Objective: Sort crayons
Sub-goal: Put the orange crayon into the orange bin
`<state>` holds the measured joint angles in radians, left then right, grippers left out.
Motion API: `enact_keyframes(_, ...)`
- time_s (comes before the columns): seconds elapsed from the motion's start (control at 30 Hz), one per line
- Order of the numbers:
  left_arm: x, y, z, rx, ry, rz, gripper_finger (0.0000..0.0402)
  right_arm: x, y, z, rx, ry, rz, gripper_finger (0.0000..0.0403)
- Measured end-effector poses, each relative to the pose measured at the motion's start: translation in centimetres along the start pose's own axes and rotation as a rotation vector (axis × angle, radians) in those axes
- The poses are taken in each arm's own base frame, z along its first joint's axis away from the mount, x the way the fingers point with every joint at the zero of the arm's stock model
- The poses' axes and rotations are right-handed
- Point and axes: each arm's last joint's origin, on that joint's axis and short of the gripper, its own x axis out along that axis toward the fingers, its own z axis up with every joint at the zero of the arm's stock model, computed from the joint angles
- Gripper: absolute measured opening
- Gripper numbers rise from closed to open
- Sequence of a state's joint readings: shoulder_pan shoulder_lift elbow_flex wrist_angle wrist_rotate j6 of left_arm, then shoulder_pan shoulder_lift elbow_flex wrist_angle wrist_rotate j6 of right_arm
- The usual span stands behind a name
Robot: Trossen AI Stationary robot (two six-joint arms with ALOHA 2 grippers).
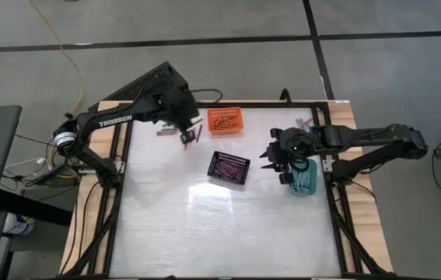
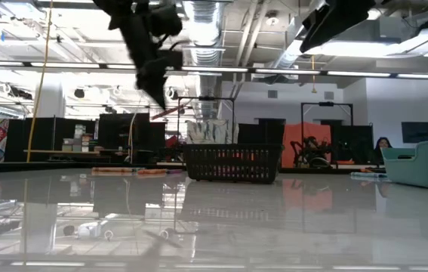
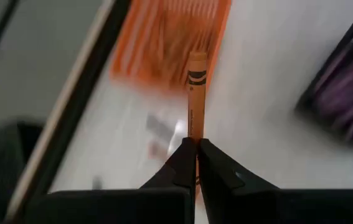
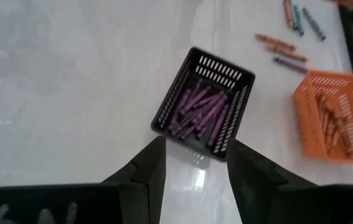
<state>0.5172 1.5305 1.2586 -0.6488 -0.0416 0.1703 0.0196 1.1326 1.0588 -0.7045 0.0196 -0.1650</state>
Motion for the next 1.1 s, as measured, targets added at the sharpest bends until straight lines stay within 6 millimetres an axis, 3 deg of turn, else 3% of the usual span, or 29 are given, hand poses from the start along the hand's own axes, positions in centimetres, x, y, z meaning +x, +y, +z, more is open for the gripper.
enact_keyframes(0.2,0.1,0.7,2.9,0.018,-0.175,-0.016,0.0000,0.0,0.7,-0.4,0.056,0.047,0.024,0.0161)
enact_keyframes(0.8,5.4,2.1,7.4,0.120,-0.141,-0.030,0.0000,-0.5,4.7,-0.8,0.123,0.114,0.029,0.0161)
enact_keyframes(1.1,8.6,3.4,8.0,0.114,-0.108,-0.077,0.0000,-1.0,6.8,-1.1,0.146,0.126,0.022,0.0161)
